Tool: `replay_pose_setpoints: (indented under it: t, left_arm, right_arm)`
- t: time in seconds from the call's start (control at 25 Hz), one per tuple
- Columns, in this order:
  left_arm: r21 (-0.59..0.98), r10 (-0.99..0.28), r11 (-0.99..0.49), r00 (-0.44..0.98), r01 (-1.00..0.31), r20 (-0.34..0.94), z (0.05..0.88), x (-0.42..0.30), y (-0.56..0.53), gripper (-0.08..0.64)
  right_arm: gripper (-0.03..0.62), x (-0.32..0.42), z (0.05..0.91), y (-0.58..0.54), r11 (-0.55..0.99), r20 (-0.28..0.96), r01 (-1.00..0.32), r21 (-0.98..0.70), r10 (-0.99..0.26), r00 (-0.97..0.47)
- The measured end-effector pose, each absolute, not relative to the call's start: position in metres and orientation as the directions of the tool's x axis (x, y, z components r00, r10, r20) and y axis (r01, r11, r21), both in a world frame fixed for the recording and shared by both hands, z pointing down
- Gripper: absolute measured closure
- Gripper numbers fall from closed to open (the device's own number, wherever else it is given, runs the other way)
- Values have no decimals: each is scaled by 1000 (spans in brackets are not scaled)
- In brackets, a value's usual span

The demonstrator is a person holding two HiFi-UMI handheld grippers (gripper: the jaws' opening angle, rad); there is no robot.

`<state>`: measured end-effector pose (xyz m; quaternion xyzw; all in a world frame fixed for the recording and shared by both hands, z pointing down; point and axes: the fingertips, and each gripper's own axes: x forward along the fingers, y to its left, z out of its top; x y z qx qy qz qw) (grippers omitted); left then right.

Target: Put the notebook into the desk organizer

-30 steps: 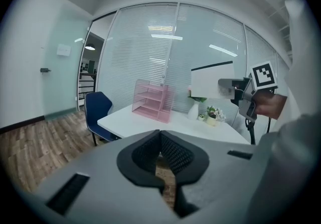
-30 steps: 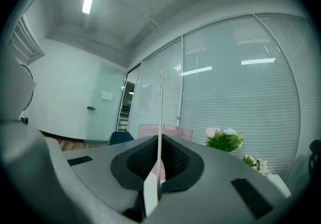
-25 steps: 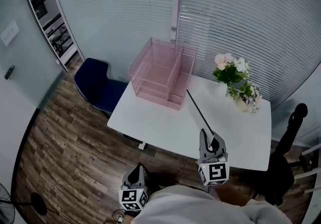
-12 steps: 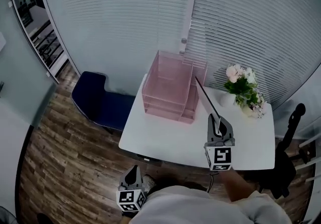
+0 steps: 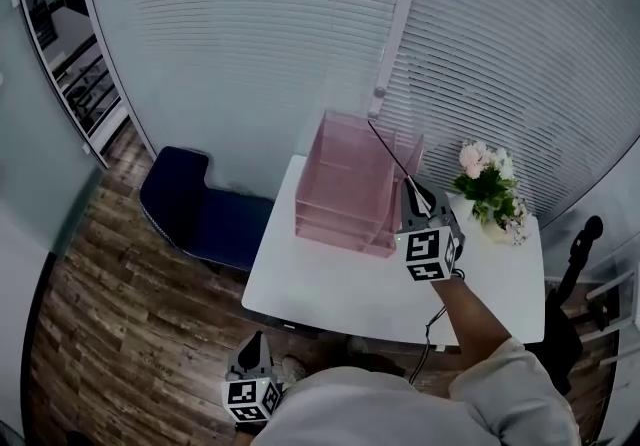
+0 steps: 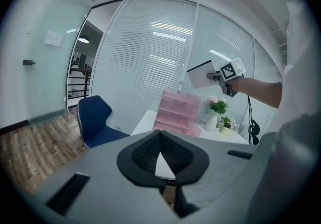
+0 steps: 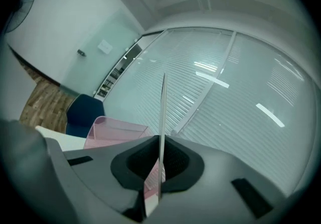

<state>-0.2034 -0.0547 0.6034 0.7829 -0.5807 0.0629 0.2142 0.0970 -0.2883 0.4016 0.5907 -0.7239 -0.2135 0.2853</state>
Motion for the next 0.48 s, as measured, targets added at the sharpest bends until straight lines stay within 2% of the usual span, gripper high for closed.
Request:
replay_pose_setpoints:
  t: [0.24, 0.48]
  left_arm:
    - [275, -901, -174, 266, -946, 343, 603, -206, -65, 551]
    - [283, -909, -134, 231, -950, 347, 604, -205, -73, 552]
  right_arm:
    - [571, 75, 431, -358, 311, 294, -505, 805, -949, -115]
    - [571, 60, 476, -399, 435, 438, -327, 839, -896, -69]
